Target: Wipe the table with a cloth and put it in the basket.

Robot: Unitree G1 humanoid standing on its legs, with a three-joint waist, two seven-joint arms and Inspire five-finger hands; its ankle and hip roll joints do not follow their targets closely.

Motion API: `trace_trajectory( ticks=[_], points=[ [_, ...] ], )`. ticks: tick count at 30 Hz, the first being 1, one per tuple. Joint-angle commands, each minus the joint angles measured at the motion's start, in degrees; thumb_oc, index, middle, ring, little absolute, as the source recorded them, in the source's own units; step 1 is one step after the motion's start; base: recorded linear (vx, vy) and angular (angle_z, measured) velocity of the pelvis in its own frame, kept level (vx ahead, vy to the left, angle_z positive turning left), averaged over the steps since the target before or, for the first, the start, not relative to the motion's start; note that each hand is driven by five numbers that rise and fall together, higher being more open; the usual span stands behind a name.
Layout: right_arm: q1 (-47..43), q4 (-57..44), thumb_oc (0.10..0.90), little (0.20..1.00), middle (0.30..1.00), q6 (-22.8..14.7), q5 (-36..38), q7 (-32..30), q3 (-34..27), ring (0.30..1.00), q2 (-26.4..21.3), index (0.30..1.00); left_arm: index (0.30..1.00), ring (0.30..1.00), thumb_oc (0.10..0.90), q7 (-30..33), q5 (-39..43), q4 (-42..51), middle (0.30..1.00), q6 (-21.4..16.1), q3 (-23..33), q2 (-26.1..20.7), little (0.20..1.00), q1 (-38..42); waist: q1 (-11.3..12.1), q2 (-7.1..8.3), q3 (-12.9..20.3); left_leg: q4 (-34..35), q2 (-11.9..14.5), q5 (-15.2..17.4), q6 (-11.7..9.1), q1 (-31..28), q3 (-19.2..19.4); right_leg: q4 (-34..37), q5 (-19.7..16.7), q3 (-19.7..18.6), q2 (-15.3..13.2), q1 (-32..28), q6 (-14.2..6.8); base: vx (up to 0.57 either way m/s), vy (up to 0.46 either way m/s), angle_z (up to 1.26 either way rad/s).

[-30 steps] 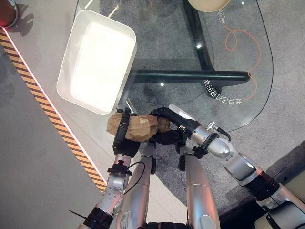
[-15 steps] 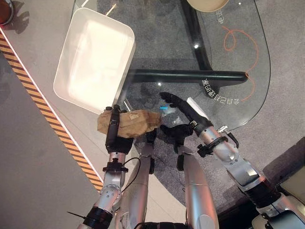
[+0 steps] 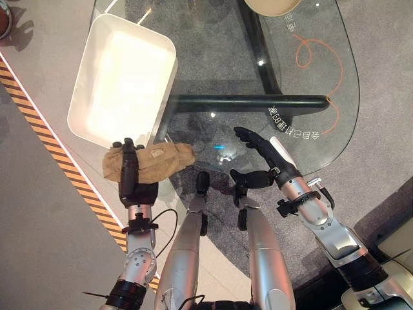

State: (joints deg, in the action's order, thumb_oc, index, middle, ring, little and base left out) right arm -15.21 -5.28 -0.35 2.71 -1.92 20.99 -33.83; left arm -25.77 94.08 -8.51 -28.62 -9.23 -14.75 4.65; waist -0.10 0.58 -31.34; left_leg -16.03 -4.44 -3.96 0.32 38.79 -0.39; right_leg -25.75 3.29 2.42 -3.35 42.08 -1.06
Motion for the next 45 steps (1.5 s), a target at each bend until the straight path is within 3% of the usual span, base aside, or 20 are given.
trace_trajectory(
  ticks=[1,5,13,14,16,22,28,31,42,45],
  points=[
    [1.41,-8.05,0.800,0.900,0.900,-1.25,2.11,3.47,-1.47,0.900,-0.59,0.900,0.300,0.300,0.100,0.03,-7.68,9.49,0.300,-6.62,5.58,-2.23,0.200,-0.48,0.57,-2.25,1.54,-5.65,-2.19,5.34,2.03,0.91,1.15,4.62,-1.70,1.46,2.37,-2.61,-0.24,0.01,0.062,-0.02],
    [4.26,-8.24,0.800,0.900,0.900,1.52,2.35,7.99,0.65,0.900,-0.38,0.900,0.300,0.300,0.100,9.46,-17.74,11.74,0.300,-11.90,7.71,-3.36,0.200,-0.47,0.61,-2.77,1.54,-5.52,-2.35,4.89,1.94,1.47,1.24,4.57,-1.46,1.23,2.37,-2.03,0.14,0.01,0.081,-0.02],
    [3.01,-4.40,0.800,0.900,0.900,6.46,5.52,8.85,4.34,0.900,-0.60,0.900,0.300,0.300,0.100,32.89,-38.82,10.08,0.300,-15.44,10.15,-6.91,0.200,2.94,0.60,-3.27,1.54,-6.02,-2.38,4.55,1.72,2.67,1.77,4.03,-1.10,0.61,2.43,-0.61,0.58,0.01,0.083,-0.04],
    [2.46,-3.55,0.800,0.900,0.900,7.38,4.89,8.56,5.08,0.900,-0.95,0.900,0.300,0.300,0.100,40.71,-47.39,8.79,0.300,-16.34,10.52,-8.37,0.200,4.40,0.50,-3.26,1.54,-6.29,-2.23,4.56,1.70,3.23,2.01,3.76,-1.03,0.45,2.45,0.06,0.62,0.01,0.099,0.01],
    [1.60,-2.49,0.800,0.900,0.900,8.79,4.09,8.26,5.91,0.900,-1.54,0.900,0.300,0.300,0.100,49.98,-57.09,7.86,0.300,-15.70,10.89,-10.35,0.200,6.44,0.37,-3.18,1.54,-6.69,-2.07,4.60,1.65,3.94,2.31,3.62,-1.04,0.24,2.45,0.77,0.63,0.02,0.082,-0.01],
    [-1.45,0.39,0.800,0.900,0.900,15.41,-0.57,9.95,9.72,0.900,-4.38,0.900,0.300,0.300,0.100,66.33,-71.47,3.46,0.300,-12.38,12.71,-16.86,0.200,11.92,0.11,-2.89,1.54,-6.93,-1.44,4.73,1.61,5.46,3.23,3.38,-1.22,-0.29,2.59,2.89,0.71,0.02,0.082,-0.01],
    [-3.45,7.87,0.800,0.900,0.900,17.33,-2.11,9.22,13.43,0.900,-3.78,0.900,0.300,0.300,0.100,71.83,-76.07,-4.45,0.300,-9.96,11.74,-20.36,0.200,19.12,-0.45,-2.64,1.54,-7.32,-1.04,5.18,1.59,6.72,3.98,2.85,-1.12,-0.79,2.72,4.69,0.67,0.01,0.075,-0.02],
    [-2.83,10.88,0.800,0.900,0.900,17.44,-2.90,10.41,14.94,0.900,-4.05,0.900,0.300,0.300,0.100,74.43,-79.06,-8.31,0.300,-6.64,10.90,-23.91,0.200,23.69,-0.90,-2.14,1.54,-7.25,-0.79,5.46,1.56,7.20,4.46,3.23,-1.38,-1.15,2.73,5.33,0.47,0.00,0.047,0.00],
    [-2.05,15.38,0.800,0.900,0.900,14.17,-0.14,7.92,17.93,0.900,-2.32,0.900,0.300,0.300,0.100,72.62,-76.05,-22.61,0.300,-2.38,5.73,-32.72,0.200,36.94,-2.02,0.23,1.54,-7.32,-0.19,6.44,1.67,8.51,5.38,4.67,-3.00,-1.25,2.57,6.74,-0.83,0.00,0.003,0.00],
    [-3.25,16.16,0.800,0.900,0.900,13.95,0.78,7.54,19.21,0.900,-1.78,0.900,0.300,0.300,0.100,73.54,-76.11,-27.90,0.300,1.17,2.52,-34.92,0.200,42.17,-2.66,1.21,1.54,-7.83,0.22,6.91,1.54,9.68,5.46,4.94,-3.71,-0.94,2.36,7.77,-1.40,0.01,0.007,-0.01]
  ],
)
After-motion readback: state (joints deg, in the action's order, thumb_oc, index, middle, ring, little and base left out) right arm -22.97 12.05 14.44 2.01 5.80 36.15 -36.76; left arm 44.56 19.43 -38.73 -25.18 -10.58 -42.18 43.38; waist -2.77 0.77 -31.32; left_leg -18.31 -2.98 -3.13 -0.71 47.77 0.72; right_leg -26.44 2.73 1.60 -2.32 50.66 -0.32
